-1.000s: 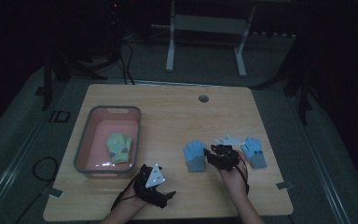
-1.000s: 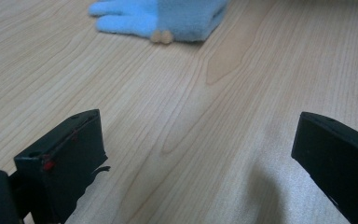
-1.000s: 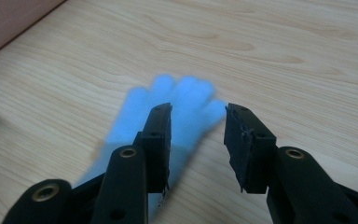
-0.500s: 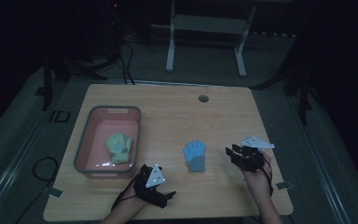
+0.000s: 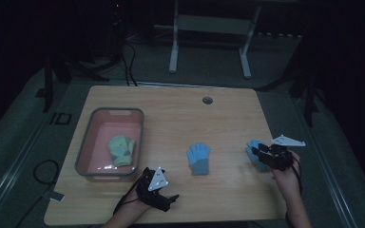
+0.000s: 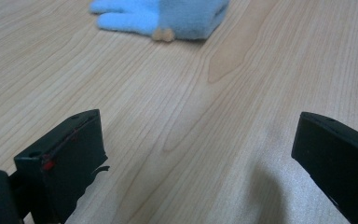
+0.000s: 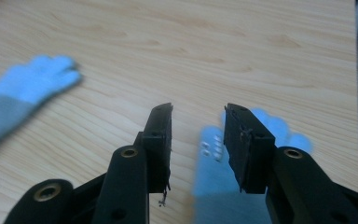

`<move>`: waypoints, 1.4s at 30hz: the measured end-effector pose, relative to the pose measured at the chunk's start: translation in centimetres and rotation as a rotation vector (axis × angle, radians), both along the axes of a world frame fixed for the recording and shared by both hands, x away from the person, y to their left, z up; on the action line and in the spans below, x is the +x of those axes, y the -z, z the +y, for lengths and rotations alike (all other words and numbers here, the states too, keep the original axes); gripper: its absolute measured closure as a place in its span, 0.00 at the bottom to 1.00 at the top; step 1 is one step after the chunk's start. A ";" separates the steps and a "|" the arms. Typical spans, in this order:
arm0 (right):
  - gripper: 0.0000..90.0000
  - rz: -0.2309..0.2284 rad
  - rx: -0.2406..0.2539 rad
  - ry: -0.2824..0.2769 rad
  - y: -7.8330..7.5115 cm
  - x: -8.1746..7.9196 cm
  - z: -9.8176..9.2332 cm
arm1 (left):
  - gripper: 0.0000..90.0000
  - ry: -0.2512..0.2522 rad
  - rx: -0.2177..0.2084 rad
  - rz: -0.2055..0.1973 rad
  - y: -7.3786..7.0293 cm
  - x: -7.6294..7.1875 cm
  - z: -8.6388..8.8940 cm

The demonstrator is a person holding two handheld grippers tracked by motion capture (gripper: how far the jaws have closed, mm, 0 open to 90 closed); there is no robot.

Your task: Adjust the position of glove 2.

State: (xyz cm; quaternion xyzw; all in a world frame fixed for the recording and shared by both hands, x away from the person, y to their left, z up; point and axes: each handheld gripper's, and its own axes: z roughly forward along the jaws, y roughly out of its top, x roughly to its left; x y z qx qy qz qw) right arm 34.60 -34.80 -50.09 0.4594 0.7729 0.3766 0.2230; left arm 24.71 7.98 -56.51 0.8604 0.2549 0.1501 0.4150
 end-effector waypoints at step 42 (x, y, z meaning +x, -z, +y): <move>0.97 0.038 0.018 0.236 0.0 -1.9 6.8 | 0.03 -0.003 -0.001 -0.009 -0.1 -0.2 0.0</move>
